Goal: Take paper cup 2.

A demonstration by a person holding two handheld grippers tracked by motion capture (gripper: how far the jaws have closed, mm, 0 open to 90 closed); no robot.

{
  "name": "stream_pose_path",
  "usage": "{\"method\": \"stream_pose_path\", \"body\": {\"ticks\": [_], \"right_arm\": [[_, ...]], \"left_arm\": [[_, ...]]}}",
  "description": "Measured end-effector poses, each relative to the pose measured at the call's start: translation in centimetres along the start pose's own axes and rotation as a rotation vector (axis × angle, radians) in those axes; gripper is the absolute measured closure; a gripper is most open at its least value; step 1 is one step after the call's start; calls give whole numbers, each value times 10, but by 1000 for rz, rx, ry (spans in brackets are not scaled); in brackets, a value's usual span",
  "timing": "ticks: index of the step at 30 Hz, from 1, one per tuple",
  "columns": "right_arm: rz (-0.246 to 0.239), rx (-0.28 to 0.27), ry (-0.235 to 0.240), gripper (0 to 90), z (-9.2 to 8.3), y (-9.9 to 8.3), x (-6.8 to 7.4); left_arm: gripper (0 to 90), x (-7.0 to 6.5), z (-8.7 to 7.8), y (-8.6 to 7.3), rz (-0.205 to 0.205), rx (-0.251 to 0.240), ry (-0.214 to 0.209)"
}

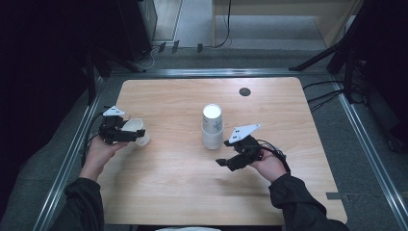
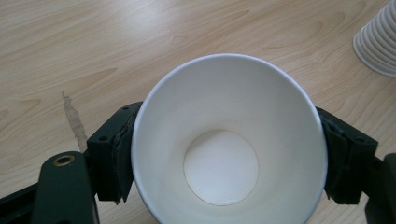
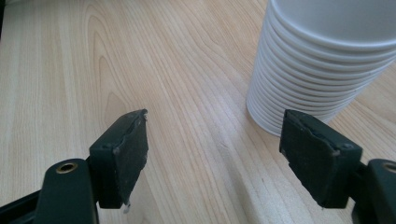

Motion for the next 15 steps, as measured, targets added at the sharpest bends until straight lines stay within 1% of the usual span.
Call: {"method": "stream_pose_path", "body": {"ticks": [4,15], "right_arm": [[-2,3,-1,239,0,0,0],[-8,10,-1,239,1,0,0]], "left_arm": [[201,0,2,-1,3,8,11],[192,-2,7,-4,16,33,18]]}}
Point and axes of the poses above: each handheld gripper's, and its own axes: z roughly forward along the jaws, y roughly out of its top, x roughly to its left, the point moved 5 cm from there along z, roughly forward along the jaws, and after that the axes turned 11 degrees about y, right-handed, at the moved point
